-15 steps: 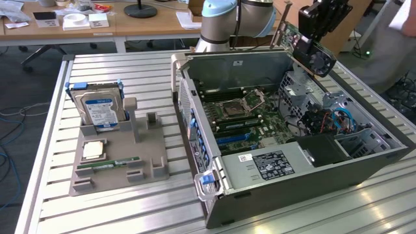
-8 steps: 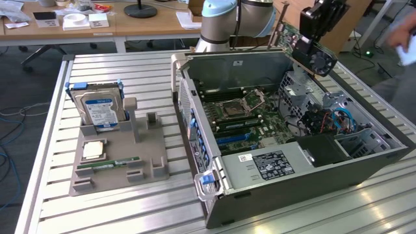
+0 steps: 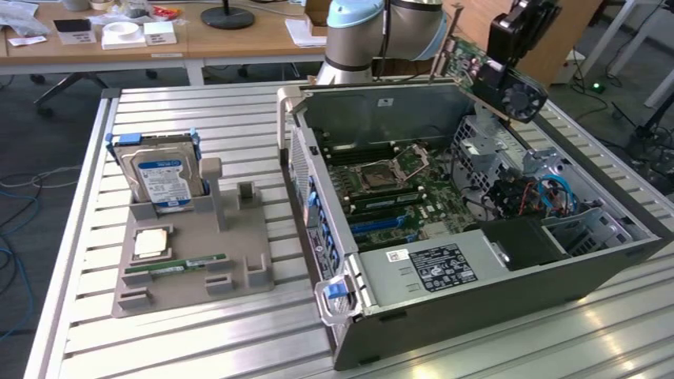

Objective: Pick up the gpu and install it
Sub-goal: 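Insert the gpu into the slot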

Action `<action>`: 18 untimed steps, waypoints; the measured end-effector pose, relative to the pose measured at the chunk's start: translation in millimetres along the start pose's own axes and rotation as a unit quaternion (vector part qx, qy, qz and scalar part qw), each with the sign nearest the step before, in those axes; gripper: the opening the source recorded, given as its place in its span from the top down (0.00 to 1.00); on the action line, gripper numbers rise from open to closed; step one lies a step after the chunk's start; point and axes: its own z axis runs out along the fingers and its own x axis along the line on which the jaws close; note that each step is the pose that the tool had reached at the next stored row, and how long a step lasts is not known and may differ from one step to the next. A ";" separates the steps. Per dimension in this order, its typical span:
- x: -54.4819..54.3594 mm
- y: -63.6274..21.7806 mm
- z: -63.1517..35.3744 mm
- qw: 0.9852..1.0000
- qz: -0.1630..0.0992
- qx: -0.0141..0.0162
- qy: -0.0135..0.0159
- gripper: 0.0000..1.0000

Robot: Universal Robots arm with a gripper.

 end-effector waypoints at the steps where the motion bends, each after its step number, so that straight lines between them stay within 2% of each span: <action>1: 0.0 0.0 0.0 1.000 -0.007 0.000 0.000 0.74; 5: 0.0 0.1 0.3 0.999 -0.033 -0.001 0.001 0.74; 10: -0.1 0.2 0.6 0.998 -0.066 -0.002 0.003 0.74; 14: -0.1 0.3 0.8 0.996 -0.093 -0.002 0.004 0.74; 18: -0.1 0.3 1.0 0.993 -0.120 -0.003 0.006 0.74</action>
